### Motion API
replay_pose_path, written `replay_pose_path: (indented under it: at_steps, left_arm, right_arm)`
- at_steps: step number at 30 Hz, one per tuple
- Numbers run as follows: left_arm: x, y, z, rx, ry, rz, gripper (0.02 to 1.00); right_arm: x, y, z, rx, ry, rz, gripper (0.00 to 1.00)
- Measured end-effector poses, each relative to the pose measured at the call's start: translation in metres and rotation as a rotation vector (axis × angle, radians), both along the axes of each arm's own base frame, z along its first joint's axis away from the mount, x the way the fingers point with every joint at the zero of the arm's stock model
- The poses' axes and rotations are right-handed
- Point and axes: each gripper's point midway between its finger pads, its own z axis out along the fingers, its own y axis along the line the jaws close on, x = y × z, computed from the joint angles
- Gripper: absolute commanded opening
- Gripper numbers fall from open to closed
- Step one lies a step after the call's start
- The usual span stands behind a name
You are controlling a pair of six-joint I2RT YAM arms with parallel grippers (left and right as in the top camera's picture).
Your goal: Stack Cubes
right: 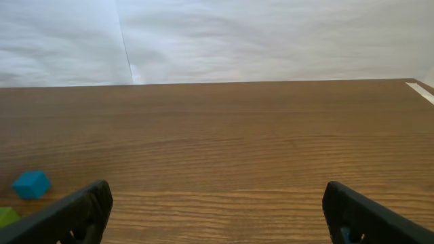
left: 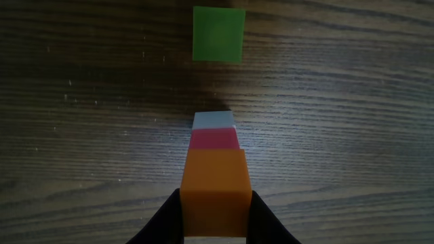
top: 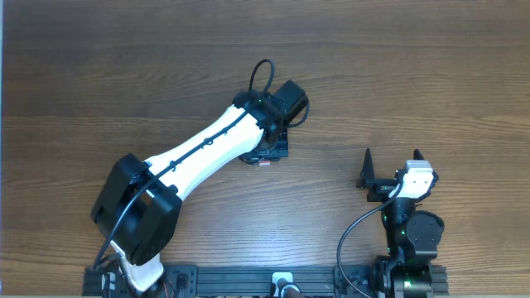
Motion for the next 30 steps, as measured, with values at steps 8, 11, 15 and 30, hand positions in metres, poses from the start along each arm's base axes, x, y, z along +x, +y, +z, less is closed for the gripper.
replay_pose_path:
  at_steps: [8,11,15,30]
  left_arm:
    - [-0.0008,0.0007,-0.0001,0.003,0.003,0.0,0.038]
    - [-0.001,0.001,-0.0001,0.004,0.004,0.0,0.04]
    - [-0.0012,0.0011,-0.0001,0.004,0.005,0.0,0.038]
    - [-0.0013,0.0012,-0.0043,0.012,0.013,0.0,0.038]
  right_arm:
    - [0.0,0.0,-0.0001,0.0,0.0,0.0,0.991]
    - [0.0,0.0,0.0,0.0,0.0,0.0,0.991]
    - [0.0,0.0,0.0,0.001,0.0,0.0,0.993]
    - [0.0,0.0,0.0,0.0,0.0,0.0,0.991]
